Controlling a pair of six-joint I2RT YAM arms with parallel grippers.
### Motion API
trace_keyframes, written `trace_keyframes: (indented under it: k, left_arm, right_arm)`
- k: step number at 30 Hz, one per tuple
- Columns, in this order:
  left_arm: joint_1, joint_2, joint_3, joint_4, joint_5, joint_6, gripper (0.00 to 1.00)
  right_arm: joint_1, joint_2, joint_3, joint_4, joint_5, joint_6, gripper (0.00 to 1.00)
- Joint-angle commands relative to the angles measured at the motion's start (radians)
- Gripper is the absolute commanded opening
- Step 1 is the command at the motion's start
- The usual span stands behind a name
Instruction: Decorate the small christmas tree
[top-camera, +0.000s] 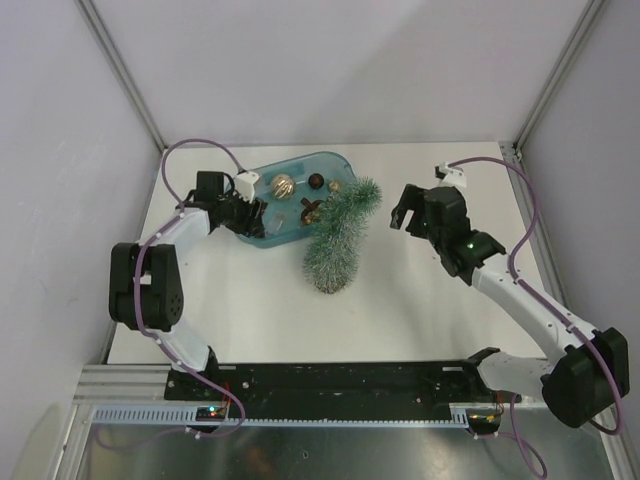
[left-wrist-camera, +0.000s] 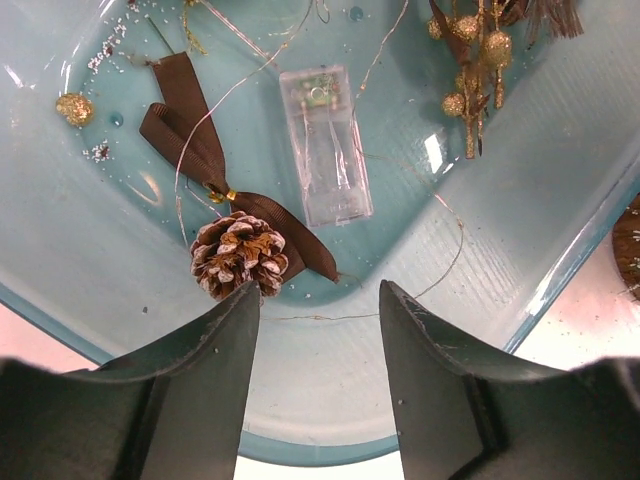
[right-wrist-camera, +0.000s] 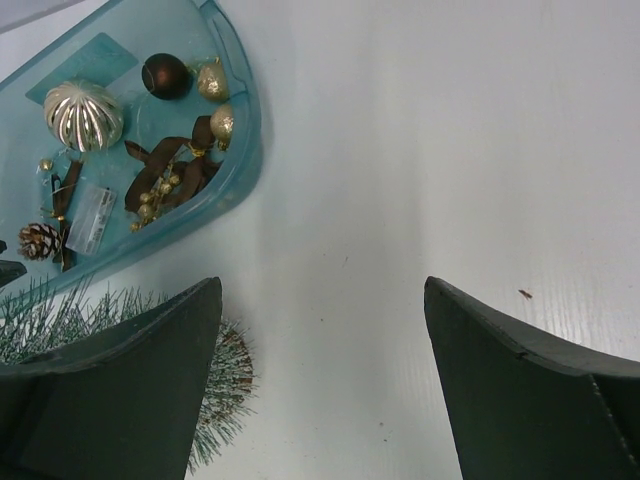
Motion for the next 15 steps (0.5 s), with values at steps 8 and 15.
trace_keyframes:
  k: [8, 15]
  left_arm:
    - [-0.022, -0.054, 0.159, -0.020, 0.068, -0.111, 0.67]
    - [0.018, -0.089, 0.184, -0.020, 0.072, -0.142, 0.76]
  right_arm:
    - [-0.027, 0.213, 0.044, 0.273, -0.127, 0.025, 0.87]
    - [-0.043, 0.440, 0.119, 0.417, -0.190, 0.034, 0.90]
